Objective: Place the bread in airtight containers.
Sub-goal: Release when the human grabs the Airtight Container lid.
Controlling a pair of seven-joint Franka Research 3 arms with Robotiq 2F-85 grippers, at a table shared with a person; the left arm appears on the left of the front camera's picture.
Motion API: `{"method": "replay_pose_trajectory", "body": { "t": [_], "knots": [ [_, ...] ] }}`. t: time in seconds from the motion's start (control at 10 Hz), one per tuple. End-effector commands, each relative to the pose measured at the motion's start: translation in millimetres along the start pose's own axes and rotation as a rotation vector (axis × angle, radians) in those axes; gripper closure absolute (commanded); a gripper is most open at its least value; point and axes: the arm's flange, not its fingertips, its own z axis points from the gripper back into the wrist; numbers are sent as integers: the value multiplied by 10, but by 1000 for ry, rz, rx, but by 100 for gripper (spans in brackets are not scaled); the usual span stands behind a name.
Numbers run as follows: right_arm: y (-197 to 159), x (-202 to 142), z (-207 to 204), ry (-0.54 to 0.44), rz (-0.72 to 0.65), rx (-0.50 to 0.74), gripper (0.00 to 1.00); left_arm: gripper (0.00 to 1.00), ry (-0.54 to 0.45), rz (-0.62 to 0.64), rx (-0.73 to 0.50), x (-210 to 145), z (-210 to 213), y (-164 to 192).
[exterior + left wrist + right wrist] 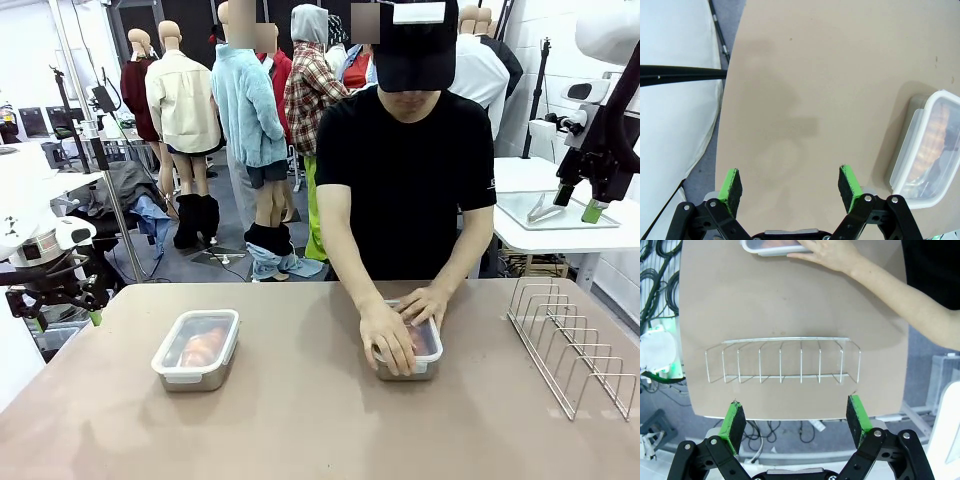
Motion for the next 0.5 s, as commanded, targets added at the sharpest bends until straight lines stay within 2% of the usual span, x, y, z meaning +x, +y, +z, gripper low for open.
{"method": "replay_pose_trajectory", "body": {
  "t": [0.0,0.4],
  "knots": [
    [-1,21,-4,1,-13,-2,0,0,-2,0,-2,-11,11,16],
    [-1,21,-4,1,-13,-2,0,0,-2,0,-2,-11,11,16]
  ]
}}
